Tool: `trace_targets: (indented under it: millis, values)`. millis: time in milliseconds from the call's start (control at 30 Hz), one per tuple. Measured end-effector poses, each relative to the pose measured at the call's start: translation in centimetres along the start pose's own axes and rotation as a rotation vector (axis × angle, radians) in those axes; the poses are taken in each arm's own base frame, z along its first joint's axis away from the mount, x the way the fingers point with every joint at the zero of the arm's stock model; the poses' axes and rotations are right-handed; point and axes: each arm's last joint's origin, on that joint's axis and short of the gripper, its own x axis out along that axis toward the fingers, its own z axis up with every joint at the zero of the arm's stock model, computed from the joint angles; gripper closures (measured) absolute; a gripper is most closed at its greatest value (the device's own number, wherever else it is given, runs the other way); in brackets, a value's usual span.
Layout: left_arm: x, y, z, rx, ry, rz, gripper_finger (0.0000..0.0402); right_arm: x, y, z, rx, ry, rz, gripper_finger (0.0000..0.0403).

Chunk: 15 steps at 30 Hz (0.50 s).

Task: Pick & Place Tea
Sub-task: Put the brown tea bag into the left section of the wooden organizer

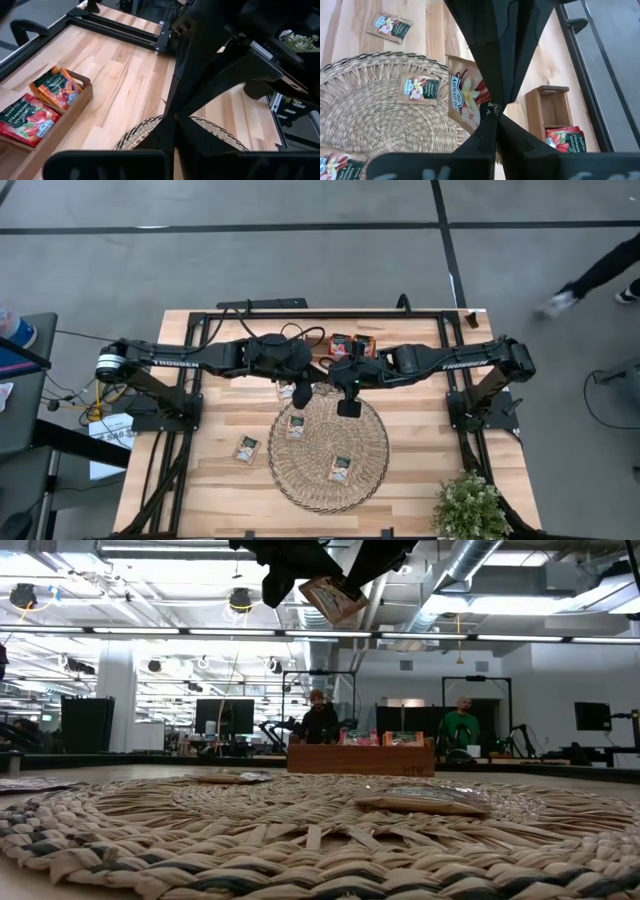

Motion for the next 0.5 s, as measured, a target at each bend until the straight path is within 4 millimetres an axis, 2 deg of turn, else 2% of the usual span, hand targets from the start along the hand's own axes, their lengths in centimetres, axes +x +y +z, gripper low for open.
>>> trace_targets:
  millis: [367, 500]
  values:
    - [0.0, 0.5, 0.1, 0.034, -0.017, 0.092, 0.0401, -0.5, -0.2, -0.6, -0.015, 0.058, -0.007, 0.031]
    - [-0.1, 1.4, 0.1, 0.023, -0.009, 0.127, 0.0401, -1.3, -0.6, -1.4, 0.012, 0.12, -0.101, 0.0293]
